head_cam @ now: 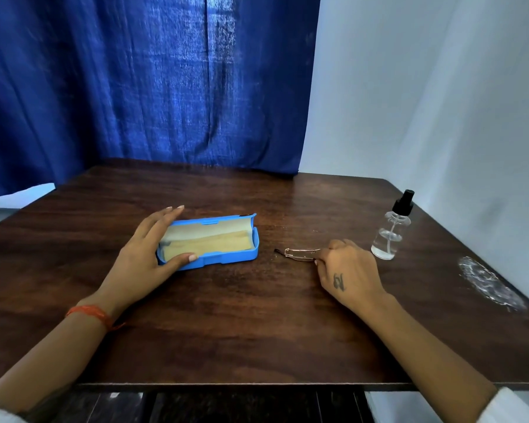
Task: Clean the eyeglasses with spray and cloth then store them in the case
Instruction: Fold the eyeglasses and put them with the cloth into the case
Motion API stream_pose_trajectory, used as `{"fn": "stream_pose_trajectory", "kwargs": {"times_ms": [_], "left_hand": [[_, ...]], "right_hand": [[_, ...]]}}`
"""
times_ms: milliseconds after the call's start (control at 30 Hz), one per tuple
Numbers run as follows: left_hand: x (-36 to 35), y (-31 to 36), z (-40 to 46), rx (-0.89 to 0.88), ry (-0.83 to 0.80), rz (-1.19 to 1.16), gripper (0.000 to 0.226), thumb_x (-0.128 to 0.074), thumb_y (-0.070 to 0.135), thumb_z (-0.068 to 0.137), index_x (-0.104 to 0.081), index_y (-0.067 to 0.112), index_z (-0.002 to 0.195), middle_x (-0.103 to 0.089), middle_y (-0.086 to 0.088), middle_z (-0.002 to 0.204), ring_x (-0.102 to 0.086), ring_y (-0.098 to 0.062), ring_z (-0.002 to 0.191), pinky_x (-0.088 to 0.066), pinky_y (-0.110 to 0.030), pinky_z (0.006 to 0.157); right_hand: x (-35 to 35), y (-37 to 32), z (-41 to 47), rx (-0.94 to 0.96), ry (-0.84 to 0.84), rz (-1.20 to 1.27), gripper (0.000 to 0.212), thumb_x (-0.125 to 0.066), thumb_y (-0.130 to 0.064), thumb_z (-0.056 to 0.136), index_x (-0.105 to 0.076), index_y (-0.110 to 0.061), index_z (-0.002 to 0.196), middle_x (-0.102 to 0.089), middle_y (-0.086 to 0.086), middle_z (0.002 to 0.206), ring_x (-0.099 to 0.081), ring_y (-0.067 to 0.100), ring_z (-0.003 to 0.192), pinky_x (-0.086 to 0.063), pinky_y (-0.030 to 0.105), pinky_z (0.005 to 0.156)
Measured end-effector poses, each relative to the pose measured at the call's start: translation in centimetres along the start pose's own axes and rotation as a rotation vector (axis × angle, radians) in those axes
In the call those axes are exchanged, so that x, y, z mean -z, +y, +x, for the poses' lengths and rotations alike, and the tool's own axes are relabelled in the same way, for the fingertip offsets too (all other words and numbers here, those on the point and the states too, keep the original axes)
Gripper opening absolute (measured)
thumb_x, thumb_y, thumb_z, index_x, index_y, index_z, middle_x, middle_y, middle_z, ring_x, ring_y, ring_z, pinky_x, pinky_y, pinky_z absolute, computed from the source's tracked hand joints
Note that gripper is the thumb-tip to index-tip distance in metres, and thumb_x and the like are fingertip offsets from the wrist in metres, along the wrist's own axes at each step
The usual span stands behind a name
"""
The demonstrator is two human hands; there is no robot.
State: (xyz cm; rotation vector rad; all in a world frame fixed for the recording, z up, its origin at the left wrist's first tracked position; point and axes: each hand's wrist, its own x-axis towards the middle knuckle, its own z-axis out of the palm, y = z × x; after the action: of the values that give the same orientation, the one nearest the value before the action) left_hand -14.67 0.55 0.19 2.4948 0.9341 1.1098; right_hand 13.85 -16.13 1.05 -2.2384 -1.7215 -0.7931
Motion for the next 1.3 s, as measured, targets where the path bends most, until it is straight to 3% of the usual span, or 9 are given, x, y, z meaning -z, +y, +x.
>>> {"fn": "stream_pose_trajectory", "kwargs": {"times_ms": [133,467,600,733,900,1100,1300], "left_hand": [[0.0,0.1,-0.1,-0.001,0.009,-0.012,0.082,-0.067,0.048,0.069,-0.029,0.034,0.14,-0.039,0.001,0.142,-0.034,-0.006,0.127,-0.031,-0.029,0.103],[0.1,0.1,-0.1,0.018,-0.003,-0.009,0.082,-0.071,0.044,0.071,-0.028,0.036,0.14,-0.04,0.001,0.138,-0.033,0.0,0.119,-0.031,-0.026,0.101],[0.1,0.2,-0.1,0.032,-0.015,-0.027,0.085,-0.069,0.05,0.068,-0.027,0.037,0.14,-0.04,0.002,0.138,-0.033,-0.001,0.12,-0.031,-0.026,0.101],[0.2,0.3,-0.2,0.032,-0.026,-0.055,0.09,-0.067,0.057,0.062,-0.028,0.037,0.14,-0.04,0.003,0.137,-0.033,0.0,0.12,-0.029,-0.023,0.102],[0.4,0.5,-0.2,0.033,-0.056,-0.079,0.096,-0.072,0.056,0.058,-0.026,0.038,0.141,-0.039,0.004,0.137,-0.036,-0.003,0.121,-0.031,-0.024,0.102],[0.3,0.3,-0.1,0.015,-0.05,-0.083,0.096,-0.075,0.052,0.059,-0.026,0.037,0.141,-0.042,0.003,0.135,-0.039,-0.003,0.119,-0.032,-0.021,0.1],[0.3,0.2,-0.1,0.02,-0.055,-0.085,0.096,-0.072,0.056,0.058,-0.026,0.037,0.141,-0.043,0.005,0.134,-0.04,-0.003,0.118,-0.032,-0.02,0.098]], "right_hand": [[0.3,0.2,0.2,0.098,0.027,-0.036,0.016,-0.082,-0.017,0.056,-0.067,-0.014,0.056,-0.058,0.002,0.058,-0.058,0.023,0.057,-0.041,0.025,0.037],[0.1,0.9,1.0,0.29,0.084,-0.16,0.02,-0.084,-0.016,0.055,-0.064,-0.013,0.055,-0.06,0.003,0.06,-0.057,0.023,0.059,-0.045,0.028,0.048],[0.5,1.0,1.0,0.289,0.19,-0.134,0.014,-0.076,-0.02,0.067,-0.067,-0.01,0.069,-0.061,0.005,0.07,-0.058,0.024,0.066,-0.047,0.032,0.054],[2.1,-1.3,1.5,0.327,0.362,-0.054,0.026,-0.046,-0.025,0.085,-0.067,-0.013,0.077,-0.061,0.002,0.075,-0.056,0.023,0.069,-0.044,0.034,0.058],[2.5,-6.4,3.0,0.519,0.546,0.022,0.005,-0.065,-0.013,0.083,-0.068,-0.011,0.08,-0.063,0.002,0.076,-0.055,0.024,0.064,-0.036,0.035,0.058],[0.0,-10.2,5.3,0.642,0.528,0.035,0.01,-0.061,-0.004,0.081,-0.065,-0.011,0.075,-0.061,0.002,0.075,-0.053,0.021,0.063,-0.033,0.032,0.06],[-1.0,-12.2,6.0,0.607,0.422,0.067,0.013,-0.056,-0.006,0.076,-0.067,-0.013,0.073,-0.061,0.0,0.073,-0.055,0.02,0.063,-0.04,0.03,0.056]]}}
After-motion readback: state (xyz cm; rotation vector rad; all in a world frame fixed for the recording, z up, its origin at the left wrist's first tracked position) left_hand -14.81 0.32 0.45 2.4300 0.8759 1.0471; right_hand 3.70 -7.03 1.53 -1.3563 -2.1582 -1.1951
